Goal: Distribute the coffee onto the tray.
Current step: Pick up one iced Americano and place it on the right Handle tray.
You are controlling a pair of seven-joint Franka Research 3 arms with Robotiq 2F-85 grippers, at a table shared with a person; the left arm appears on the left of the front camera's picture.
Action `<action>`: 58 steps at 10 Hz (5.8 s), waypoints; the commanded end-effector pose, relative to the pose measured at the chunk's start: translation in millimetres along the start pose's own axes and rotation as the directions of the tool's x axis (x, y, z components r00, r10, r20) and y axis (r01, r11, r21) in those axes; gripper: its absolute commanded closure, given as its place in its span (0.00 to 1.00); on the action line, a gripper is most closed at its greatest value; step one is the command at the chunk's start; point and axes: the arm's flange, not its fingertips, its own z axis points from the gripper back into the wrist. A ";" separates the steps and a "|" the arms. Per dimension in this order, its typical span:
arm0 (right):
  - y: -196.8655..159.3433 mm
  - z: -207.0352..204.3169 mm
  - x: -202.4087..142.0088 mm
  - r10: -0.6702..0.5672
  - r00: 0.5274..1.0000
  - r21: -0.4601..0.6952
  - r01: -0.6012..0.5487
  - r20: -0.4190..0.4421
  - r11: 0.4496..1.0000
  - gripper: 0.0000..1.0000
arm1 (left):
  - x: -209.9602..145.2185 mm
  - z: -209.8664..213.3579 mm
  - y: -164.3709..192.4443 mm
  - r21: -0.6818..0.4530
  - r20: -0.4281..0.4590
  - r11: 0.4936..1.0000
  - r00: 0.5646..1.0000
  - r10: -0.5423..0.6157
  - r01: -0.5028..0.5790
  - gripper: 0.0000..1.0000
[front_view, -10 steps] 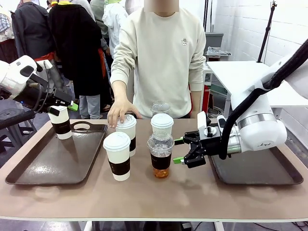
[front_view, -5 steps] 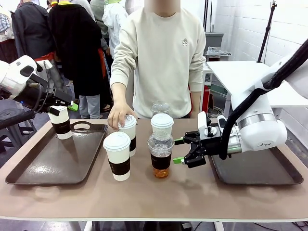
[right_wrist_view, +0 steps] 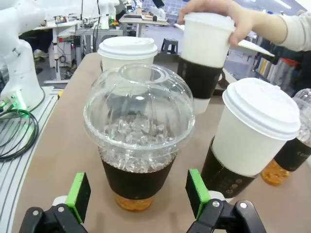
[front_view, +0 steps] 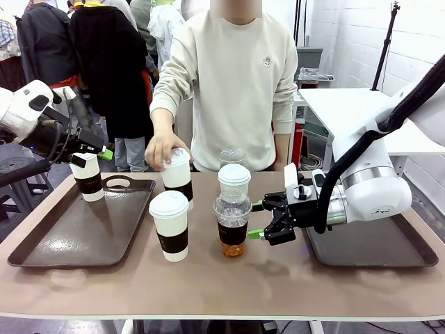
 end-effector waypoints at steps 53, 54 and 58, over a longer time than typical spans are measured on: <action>-37.1 178.7 27.0 -0.127 0.988 -0.224 0.144 0.088 0.964 0.36 | -0.1 0.1 0.7 0.000 0.005 1.000 1.000 0.008 -0.008 0.00; -47.0 192.3 22.8 -0.141 0.986 -0.245 0.158 0.088 0.957 0.36 | -0.1 0.1 0.7 0.000 0.005 1.000 1.000 0.008 -0.008 0.00; -85.3 235.1 -7.8 -0.165 0.976 -0.410 0.210 0.143 0.888 0.36 | -0.1 0.1 0.7 0.000 0.005 1.000 1.000 0.008 -0.008 0.00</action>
